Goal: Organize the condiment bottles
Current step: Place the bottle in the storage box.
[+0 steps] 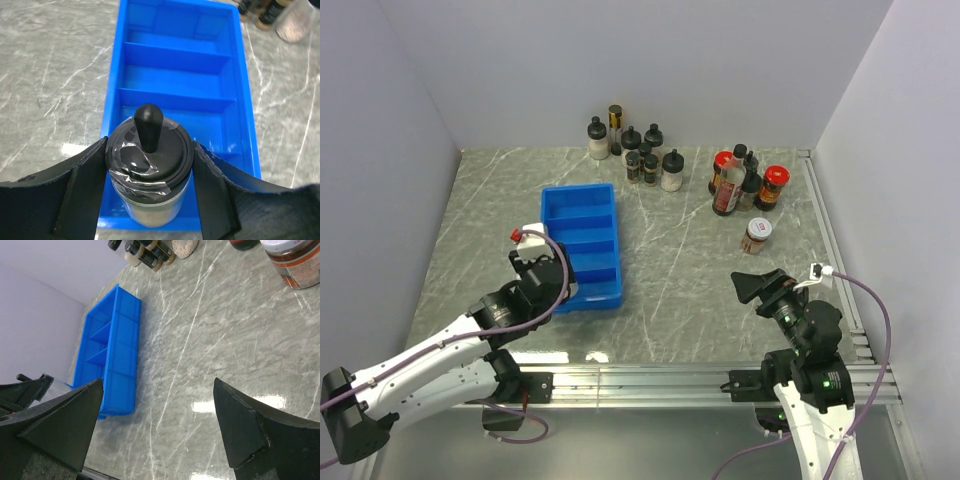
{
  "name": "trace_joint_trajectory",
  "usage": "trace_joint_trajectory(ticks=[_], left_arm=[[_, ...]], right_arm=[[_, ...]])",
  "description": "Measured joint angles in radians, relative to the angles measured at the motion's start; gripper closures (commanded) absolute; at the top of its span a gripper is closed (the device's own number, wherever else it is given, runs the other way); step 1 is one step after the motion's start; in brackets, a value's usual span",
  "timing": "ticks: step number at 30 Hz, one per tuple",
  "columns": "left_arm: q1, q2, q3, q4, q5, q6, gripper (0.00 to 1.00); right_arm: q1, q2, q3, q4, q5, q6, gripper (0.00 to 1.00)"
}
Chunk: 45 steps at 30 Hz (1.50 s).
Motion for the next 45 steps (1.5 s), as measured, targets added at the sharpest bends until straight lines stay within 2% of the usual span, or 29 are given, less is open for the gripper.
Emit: trace_joint_trajectory(ticks=[8,21,24,25,28,34,41,45], left_arm=[[0.000,-0.019,-0.098,0.016,-0.060,-0.060,1.00],[0.000,0.037,-0.101,0.021,-0.077,-0.061,0.99],[0.000,0.032,-0.102,0.009,-0.073,-0.075,0.88],[-0.001,0.027,-0.102,0.007,-0.070,-0.079,0.75],[-0.002,0.010,-0.102,0.007,-0.059,-0.089,0.57],[-0.002,0.026,-0.102,0.007,-0.047,-0.110,0.57],[-0.002,0.113,-0.090,0.002,-0.041,-0.122,0.55],[-0.002,0.149,-0.068,0.001,-0.040,-0.132,0.49]], right_arm=[[0.000,0.000,-0.010,0.023,-0.008,-0.001,0.03],[0.000,0.017,-0.031,0.050,-0.014,-0.002,0.03],[0.000,0.020,-0.043,0.061,-0.018,-0.001,0.03],[0.000,0.023,-0.048,0.066,-0.021,-0.001,0.03],[0.000,0.032,-0.056,0.073,-0.022,-0.001,0.03],[0.000,0.038,-0.057,0.084,-0.022,-0.001,0.03],[0.000,0.038,-0.057,0.089,-0.022,-0.001,0.03],[0.000,0.038,-0.057,0.088,-0.021,-0.001,0.02]])
